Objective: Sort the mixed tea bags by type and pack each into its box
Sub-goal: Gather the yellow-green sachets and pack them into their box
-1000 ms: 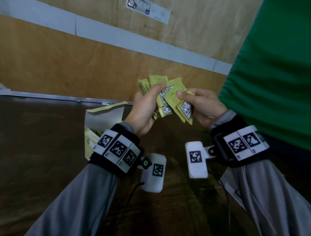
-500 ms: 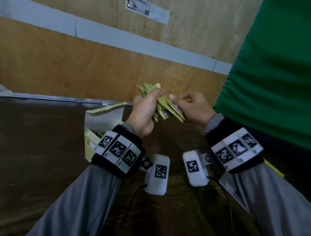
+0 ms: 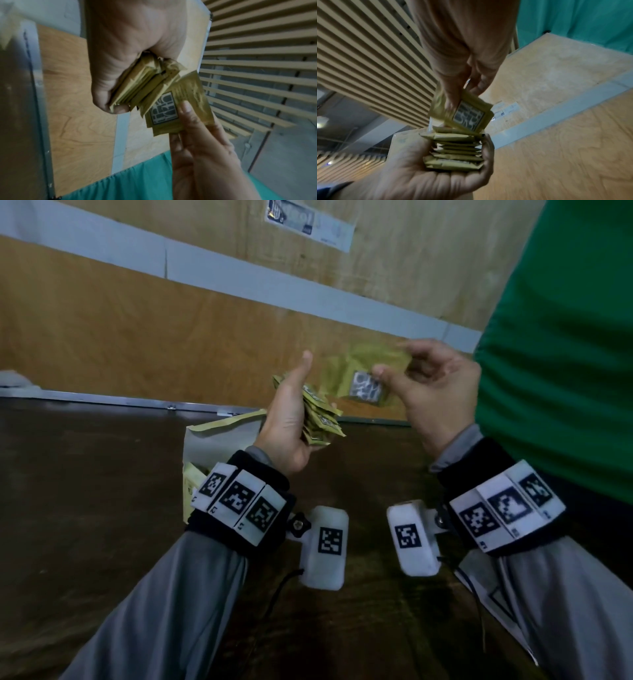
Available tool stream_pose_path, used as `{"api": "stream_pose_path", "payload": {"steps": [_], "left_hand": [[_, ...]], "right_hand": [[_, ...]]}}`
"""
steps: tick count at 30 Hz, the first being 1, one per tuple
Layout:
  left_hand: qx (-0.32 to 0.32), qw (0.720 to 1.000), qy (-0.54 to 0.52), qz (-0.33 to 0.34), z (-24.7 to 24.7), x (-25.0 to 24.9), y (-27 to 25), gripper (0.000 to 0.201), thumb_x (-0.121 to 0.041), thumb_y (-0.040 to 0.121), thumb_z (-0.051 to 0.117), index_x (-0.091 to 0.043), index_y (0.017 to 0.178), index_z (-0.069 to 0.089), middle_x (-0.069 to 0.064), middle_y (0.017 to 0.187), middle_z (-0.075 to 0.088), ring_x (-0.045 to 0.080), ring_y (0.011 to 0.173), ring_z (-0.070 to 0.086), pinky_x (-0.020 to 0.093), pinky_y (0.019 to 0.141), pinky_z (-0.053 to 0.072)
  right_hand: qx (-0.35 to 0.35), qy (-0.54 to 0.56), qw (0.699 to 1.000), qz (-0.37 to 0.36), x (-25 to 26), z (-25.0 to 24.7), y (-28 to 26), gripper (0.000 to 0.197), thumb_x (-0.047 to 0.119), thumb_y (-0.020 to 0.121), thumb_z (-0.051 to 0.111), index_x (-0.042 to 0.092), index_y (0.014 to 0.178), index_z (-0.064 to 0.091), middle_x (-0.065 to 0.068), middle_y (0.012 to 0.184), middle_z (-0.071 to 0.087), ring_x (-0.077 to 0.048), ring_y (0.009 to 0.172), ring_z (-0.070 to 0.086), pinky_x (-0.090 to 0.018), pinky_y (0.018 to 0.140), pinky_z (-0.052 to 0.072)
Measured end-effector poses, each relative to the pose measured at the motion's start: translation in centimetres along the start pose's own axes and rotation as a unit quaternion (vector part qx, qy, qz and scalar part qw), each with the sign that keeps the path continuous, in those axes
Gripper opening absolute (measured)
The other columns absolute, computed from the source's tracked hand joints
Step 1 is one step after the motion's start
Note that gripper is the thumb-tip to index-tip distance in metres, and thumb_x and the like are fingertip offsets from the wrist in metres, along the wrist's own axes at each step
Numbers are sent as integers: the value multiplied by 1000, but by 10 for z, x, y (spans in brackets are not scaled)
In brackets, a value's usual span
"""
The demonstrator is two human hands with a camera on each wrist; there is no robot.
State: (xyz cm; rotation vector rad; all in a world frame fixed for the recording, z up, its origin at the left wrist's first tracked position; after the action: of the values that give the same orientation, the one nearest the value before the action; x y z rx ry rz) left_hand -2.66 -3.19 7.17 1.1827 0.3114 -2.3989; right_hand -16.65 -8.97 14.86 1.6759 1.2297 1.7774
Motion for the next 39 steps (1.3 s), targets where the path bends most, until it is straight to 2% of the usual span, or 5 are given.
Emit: {"api": "stream_pose_path", "payload": {"steps": [11, 17, 31, 34, 39], "left_hand": [[62, 996, 22, -57, -6, -8, -7, 24, -14, 79, 51, -4, 98, 61, 16, 92, 63, 28, 77, 61, 37, 76, 52], [39, 998, 50, -9, -9, -11, -3, 13, -12, 83, 52, -5, 90, 60, 13, 75, 67, 26, 65, 65, 36, 68, 57], [157, 986, 44, 27, 16, -12, -17, 44, -45, 91, 51, -12, 83, 78, 8, 77, 74, 19, 68, 71, 36, 70, 59], [153, 987, 20, 44, 20, -8, -18, 43, -28, 84, 65, -10, 122, 58, 12, 93, 70, 23, 77, 70, 36, 73, 59], [124, 992, 9, 22, 12, -5, -12, 15, -12, 78, 57, -10, 93, 57, 9, 81, 60, 20, 67, 60, 31, 63, 53]], "right_hand": [[343, -27, 938, -35, 5, 10, -14, 24, -14, 71, 69, -3, 93, 67, -12, 94, 72, -20, 98, 68, -30, 93, 52], [187, 112, 973, 80, 2, -10, 1, 27, 22, 62, 79, 10, 84, 71, 1, 79, 74, -19, 76, 66, -31, 68, 56], [99, 51, 963, 245, -29, 14, -11, 12, 2, 78, 70, 2, 73, 59, 2, 49, 66, -5, 44, 61, -18, 43, 50], [79, 11, 977, 195, -24, 18, -13, 19, 8, 79, 73, 8, 66, 58, 7, 46, 63, 0, 42, 58, -15, 40, 45], [196, -226, 953, 39, -10, 24, -17, 39, 30, 93, 56, 27, 53, 58, 13, 47, 54, -4, 45, 46, -27, 48, 38]]}}
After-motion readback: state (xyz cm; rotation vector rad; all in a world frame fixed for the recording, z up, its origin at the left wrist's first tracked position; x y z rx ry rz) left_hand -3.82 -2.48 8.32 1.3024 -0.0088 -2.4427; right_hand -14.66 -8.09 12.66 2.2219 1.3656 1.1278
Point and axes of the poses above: each hand's wrist, its own y-axis towards the middle knuckle, its own z-axis out of the palm, x = y × z, the point moved 4 cm from there along y, towards the middle knuckle
